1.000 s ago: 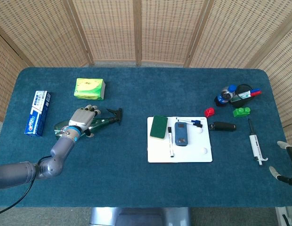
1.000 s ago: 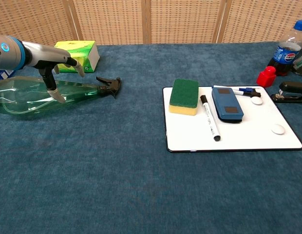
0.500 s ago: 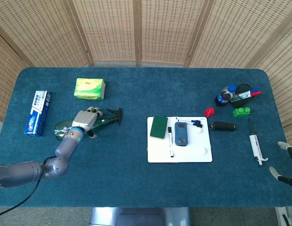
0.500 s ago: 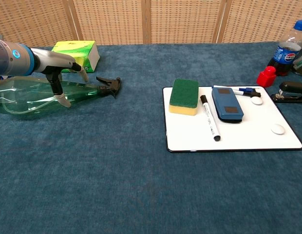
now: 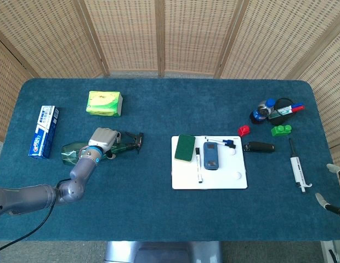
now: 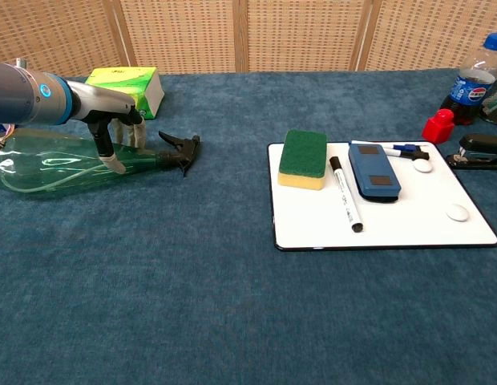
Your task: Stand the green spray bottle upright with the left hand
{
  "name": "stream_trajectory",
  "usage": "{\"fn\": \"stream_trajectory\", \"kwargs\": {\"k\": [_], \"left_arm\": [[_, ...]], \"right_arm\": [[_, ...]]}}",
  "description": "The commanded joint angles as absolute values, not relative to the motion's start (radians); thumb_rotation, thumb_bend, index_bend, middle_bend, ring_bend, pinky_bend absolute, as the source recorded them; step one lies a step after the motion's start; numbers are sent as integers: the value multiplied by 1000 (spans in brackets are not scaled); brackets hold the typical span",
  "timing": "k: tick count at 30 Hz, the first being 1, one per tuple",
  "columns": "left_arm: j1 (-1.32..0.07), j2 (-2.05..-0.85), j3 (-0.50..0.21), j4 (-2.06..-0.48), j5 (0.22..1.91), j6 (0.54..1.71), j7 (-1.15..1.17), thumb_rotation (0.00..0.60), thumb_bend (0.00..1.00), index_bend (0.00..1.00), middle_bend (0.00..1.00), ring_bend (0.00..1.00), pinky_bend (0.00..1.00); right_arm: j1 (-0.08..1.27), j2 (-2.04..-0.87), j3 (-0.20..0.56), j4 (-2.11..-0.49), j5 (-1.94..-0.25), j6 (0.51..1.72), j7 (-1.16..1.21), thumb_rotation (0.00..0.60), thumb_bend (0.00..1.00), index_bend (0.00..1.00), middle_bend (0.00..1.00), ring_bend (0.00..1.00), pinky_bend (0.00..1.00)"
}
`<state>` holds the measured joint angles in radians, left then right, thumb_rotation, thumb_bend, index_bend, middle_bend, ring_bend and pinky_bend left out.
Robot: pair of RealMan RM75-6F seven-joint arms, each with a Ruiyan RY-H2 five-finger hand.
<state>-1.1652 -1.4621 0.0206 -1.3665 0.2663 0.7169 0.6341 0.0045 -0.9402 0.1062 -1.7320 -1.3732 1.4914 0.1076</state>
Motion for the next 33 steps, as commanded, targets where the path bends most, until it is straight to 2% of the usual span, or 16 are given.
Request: {"fn": "stream_trajectory", "kwargs": {"k": [1, 5, 15, 24, 33], "left_arm": [[-1166, -1467, 25, -1361, 268, 715, 636, 600, 337, 440, 424, 394, 456], [-1161, -1473, 17, -1350, 273, 714, 620, 600, 343, 441, 460, 430, 521], [-1088, -1410, -94, -1385, 409, 737, 435, 600, 347, 444, 462, 434, 540], [-909, -1352, -195, -1487, 706, 858, 123, 600, 347, 447, 460, 434, 533], [-748, -1352, -243, -1524, 954, 1007, -175, 600, 347, 443, 448, 426, 533]], "right_arm": [[3, -941, 107, -1731, -1374, 1494, 113, 600, 278, 225, 306, 120, 164], [4, -942, 111, -1731, -1377, 1497, 117, 600, 277, 226, 306, 120, 164], [1, -950, 115, -1726, -1388, 1512, 131, 600, 275, 225, 310, 120, 164], [0, -956, 120, -1725, -1402, 1526, 145, 600, 278, 225, 311, 121, 164], [8, -964, 126, -1728, -1411, 1527, 145, 600, 276, 224, 313, 120, 164]]}}
